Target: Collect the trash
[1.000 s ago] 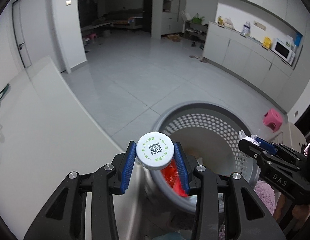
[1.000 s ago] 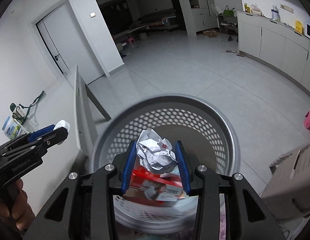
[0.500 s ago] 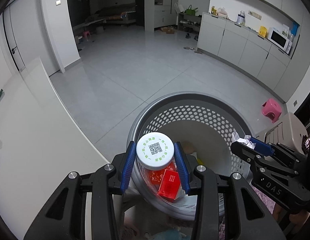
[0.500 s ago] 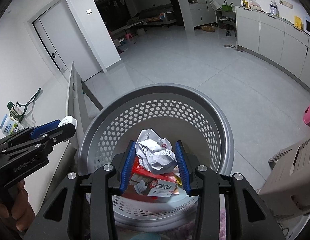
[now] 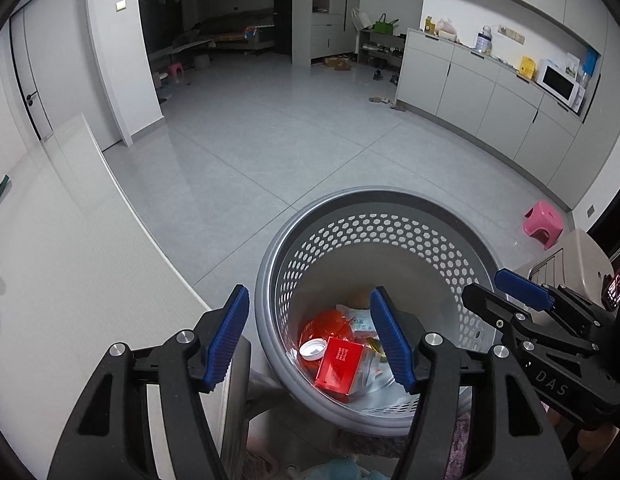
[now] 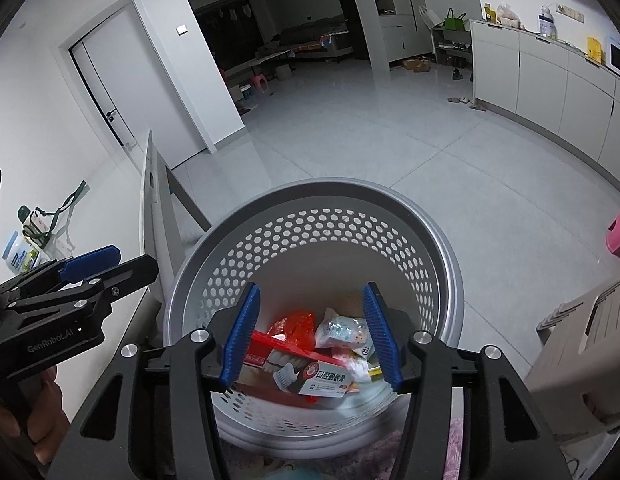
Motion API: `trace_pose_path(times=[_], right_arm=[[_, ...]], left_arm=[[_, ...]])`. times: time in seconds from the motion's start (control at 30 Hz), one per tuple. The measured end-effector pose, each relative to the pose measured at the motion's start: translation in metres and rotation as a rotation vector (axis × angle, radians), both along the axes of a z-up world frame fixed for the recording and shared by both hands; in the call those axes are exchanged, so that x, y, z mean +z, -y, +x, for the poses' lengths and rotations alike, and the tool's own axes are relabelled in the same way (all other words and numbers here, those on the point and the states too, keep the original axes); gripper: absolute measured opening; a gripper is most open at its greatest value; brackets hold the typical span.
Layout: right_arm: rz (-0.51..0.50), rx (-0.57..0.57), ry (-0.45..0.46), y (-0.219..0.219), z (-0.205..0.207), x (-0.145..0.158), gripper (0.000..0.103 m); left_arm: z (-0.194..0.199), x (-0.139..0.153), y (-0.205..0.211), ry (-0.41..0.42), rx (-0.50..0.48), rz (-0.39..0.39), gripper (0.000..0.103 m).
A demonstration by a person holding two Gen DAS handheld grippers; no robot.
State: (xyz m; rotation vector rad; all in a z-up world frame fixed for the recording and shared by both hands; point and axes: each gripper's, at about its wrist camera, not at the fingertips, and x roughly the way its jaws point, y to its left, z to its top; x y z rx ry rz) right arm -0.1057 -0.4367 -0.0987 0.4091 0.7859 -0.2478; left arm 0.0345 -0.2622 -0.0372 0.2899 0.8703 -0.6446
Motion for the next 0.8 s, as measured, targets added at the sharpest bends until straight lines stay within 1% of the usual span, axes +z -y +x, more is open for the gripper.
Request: trace_pose_path(times=[0.17,0.23,0.4,0.8], right_arm=[[-0.004,-0.002,0.003,0.000,-0.002,0.003,0.052],[-0.005,-0.004,0.005,0.000,-0.002,0.004,0.055],[-0.008,-0.003,0.005,0.001,-0.004,0.005,0.057],[-0.008,-0.003,0.006,0.003,-0.009,0.008,0.063]], left_arm=[[-0.001,0.003,-0.002,0.009,0.004,-0.007,0.065],[-0.001,0.003,-0.003,0.011,0.004,-0.008,0.065],[-0.001,0.004,-0.004,0.011,0.008,-0.011,0.065],[-0.004,0.011,-0.008,0.055,0.029,0.003,0.076]])
